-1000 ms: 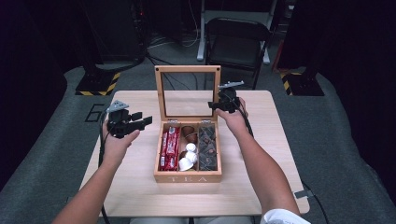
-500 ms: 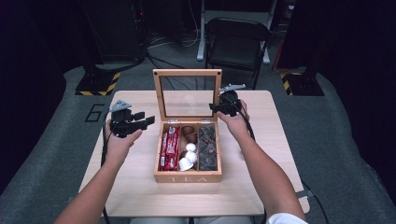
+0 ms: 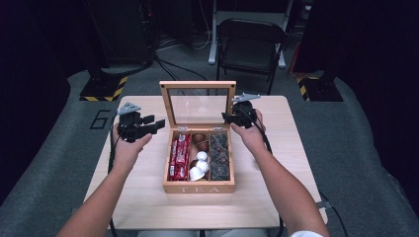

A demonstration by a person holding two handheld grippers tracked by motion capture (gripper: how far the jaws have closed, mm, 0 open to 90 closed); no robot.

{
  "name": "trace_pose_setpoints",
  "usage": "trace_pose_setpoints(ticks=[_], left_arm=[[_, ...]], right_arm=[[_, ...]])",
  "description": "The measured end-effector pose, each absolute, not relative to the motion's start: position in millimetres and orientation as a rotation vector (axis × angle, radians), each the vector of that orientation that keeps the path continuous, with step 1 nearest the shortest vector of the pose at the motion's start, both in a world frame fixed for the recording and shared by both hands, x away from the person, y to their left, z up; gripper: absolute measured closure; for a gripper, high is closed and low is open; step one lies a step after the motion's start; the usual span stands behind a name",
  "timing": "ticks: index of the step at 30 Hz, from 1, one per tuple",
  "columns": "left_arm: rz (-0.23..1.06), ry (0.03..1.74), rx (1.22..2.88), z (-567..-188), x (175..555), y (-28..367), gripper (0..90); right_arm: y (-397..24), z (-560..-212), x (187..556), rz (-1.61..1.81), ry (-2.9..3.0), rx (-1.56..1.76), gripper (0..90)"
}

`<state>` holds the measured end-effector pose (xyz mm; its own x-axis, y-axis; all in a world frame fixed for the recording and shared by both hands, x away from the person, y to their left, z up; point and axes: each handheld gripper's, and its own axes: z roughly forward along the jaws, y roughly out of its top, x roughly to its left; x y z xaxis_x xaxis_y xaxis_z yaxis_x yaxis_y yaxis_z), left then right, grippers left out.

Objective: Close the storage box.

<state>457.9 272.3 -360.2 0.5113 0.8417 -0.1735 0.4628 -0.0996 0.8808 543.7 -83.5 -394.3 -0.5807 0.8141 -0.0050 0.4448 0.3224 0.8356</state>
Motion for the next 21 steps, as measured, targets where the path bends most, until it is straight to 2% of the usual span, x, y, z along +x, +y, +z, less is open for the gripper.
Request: trace_pose_setpoints(ticks=[21], left_arm=[[0.493, 1.088, 1.759, -336, 471, 263, 47.2]], right_arm=[[-85, -396, 531, 1.161, 2.157, 1.063, 58.2]])
